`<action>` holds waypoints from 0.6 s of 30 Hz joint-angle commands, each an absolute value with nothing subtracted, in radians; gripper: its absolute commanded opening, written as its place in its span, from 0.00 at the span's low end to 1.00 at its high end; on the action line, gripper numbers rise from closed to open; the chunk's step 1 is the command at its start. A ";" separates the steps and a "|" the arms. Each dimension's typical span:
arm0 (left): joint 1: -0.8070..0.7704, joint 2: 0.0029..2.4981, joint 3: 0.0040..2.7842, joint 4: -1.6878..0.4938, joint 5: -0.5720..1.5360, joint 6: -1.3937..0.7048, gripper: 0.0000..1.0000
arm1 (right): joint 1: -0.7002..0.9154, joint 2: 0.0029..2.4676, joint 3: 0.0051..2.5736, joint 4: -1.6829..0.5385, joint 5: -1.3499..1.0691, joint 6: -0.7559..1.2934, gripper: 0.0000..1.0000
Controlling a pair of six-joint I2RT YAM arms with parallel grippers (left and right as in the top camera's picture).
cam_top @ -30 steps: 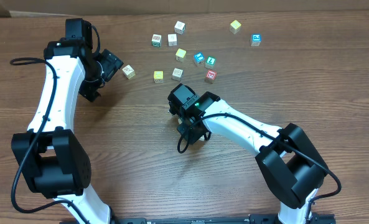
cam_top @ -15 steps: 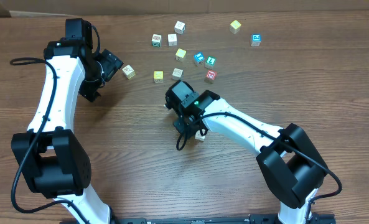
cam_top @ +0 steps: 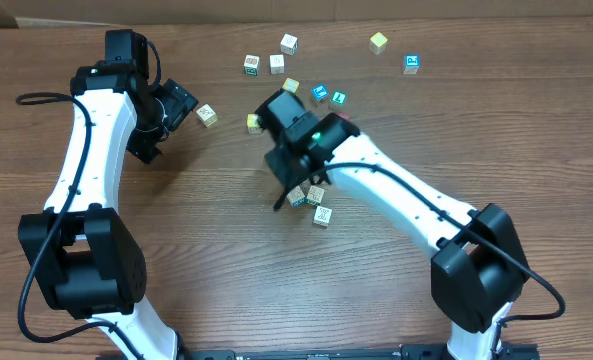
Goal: Form a circle
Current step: 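Raise the right gripper and retract it to the upper right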
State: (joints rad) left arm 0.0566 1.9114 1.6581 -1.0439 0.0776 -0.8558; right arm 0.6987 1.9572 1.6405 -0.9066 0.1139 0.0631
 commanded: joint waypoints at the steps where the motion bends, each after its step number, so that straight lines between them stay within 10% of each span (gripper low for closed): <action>1: 0.052 1.902 1.665 -1.043 0.070 -0.830 1.00 | 0.573 1.947 1.670 -0.926 0.191 0.163 0.04; 8: 0.052 1.902 1.665 -1.043 0.070 -0.830 1.00 | 0.320 1.947 1.669 -1.024 0.181 0.214 0.12; 11: 0.052 1.902 1.665 -1.043 0.070 -0.830 1.00 | 0.209 1.947 1.669 -1.056 0.179 0.213 0.40; 13: 0.052 1.902 1.665 -1.042 0.071 -0.832 1.00 | 0.144 1.947 1.668 -1.062 0.179 0.214 0.90; 14: 0.052 1.902 1.665 -1.042 0.072 -0.838 1.00 | 0.119 1.947 1.668 -1.061 0.179 0.213 1.00; 18: 0.052 1.902 1.665 -1.042 0.070 -0.837 1.00 | 0.025 1.947 1.668 -1.060 0.179 0.213 1.00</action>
State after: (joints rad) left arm 0.0566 1.9114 1.6581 -1.0435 0.0776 -0.8562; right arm 0.0742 1.9572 1.6440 -1.0630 0.1741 0.2070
